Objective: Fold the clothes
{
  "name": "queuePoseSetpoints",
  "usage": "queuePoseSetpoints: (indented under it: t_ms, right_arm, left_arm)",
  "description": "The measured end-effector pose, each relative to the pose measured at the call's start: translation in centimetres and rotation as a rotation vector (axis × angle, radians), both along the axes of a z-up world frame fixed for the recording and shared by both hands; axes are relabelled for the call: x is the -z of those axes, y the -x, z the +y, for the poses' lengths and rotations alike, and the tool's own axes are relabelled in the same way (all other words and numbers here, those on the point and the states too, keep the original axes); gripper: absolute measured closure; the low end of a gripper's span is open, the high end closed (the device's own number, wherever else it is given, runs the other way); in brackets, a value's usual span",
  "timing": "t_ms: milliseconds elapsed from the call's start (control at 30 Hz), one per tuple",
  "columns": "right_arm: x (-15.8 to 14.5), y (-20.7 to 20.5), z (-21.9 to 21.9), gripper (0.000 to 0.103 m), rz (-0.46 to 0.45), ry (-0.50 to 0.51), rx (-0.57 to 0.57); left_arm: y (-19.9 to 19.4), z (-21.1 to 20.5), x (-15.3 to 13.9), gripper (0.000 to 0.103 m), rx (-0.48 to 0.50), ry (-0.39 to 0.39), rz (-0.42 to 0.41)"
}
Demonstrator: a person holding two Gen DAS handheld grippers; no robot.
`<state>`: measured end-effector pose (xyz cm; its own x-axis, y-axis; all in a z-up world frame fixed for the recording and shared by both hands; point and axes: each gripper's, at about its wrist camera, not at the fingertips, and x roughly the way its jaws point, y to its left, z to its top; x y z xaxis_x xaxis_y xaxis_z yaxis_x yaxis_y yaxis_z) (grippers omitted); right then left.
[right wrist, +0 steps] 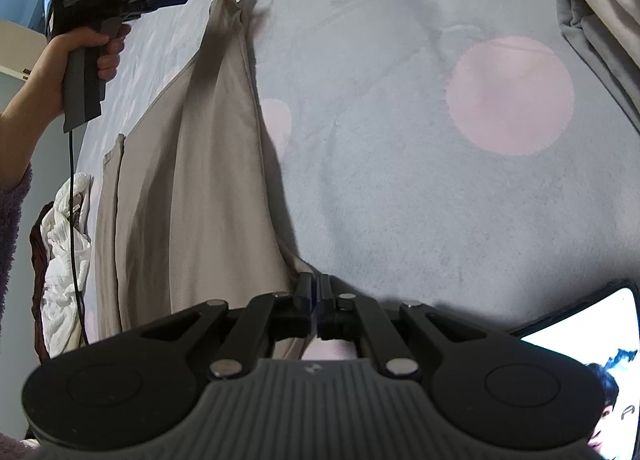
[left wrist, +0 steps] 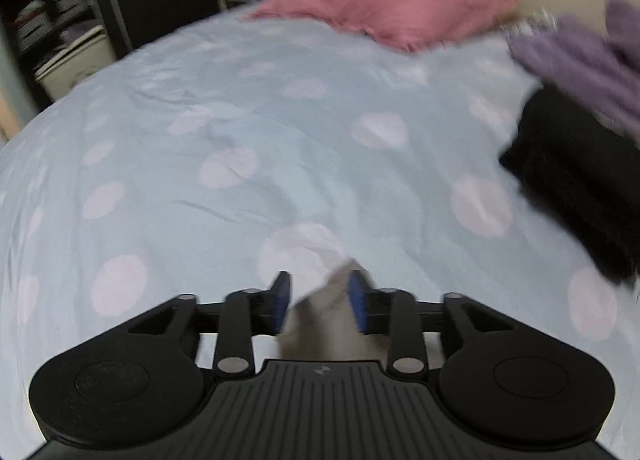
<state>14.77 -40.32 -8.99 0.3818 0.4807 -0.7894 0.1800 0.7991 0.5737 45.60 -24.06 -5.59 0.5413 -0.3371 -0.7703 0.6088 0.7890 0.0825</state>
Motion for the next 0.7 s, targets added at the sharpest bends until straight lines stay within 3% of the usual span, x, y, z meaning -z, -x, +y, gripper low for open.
queuePoseSetpoints:
  t_ms: [100, 167, 267, 433, 500, 533, 600, 700]
  right_arm:
    - [-0.2, 0.1, 0.0, 0.100, -0.001, 0.005, 0.000]
    - [-0.2, 0.1, 0.1, 0.100, -0.002, 0.007, -0.002]
    - [-0.3, 0.0, -0.6, 0.100, 0.001, 0.003, -0.001]
    - [-0.5, 0.4, -0.8, 0.100, 0.007, 0.011, -0.007]
    - [-0.5, 0.4, -0.8, 0.100, 0.007, 0.019, -0.013]
    - [-0.6, 0.5, -0.7, 0.100, 0.006, 0.023, -0.016]
    - [-0.7, 0.7, -0.6, 0.100, 0.004, 0.031, -0.022]
    - [-0.8, 1.0, -0.7, 0.100, 0.004, 0.032, -0.017]
  left_arm:
    - [-0.6, 1.9, 0.1, 0.065, -0.078, 0.029, 0.033]
    - [-1.3, 2.9, 1.0, 0.072, -0.115, 0.037, 0.088]
    - [-1.8, 4.3, 2.8, 0.073, -0.157, 0.069, 0.148]
    - [-1.7, 4.9, 4.7, 0.074, -0.179, 0.186, 0.199]
    - [-1.5, 4.6, 4.9, 0.074, -0.185, 0.188, 0.185]
    - [-1.4, 4.5, 5.0, 0.077, -0.188, 0.190, 0.179]
    - [-1.2, 4.3, 5.0, 0.102, -0.188, 0.193, 0.166]
    - [-0.7, 4.5, 4.2, 0.103, -0.178, 0.185, 0.124]
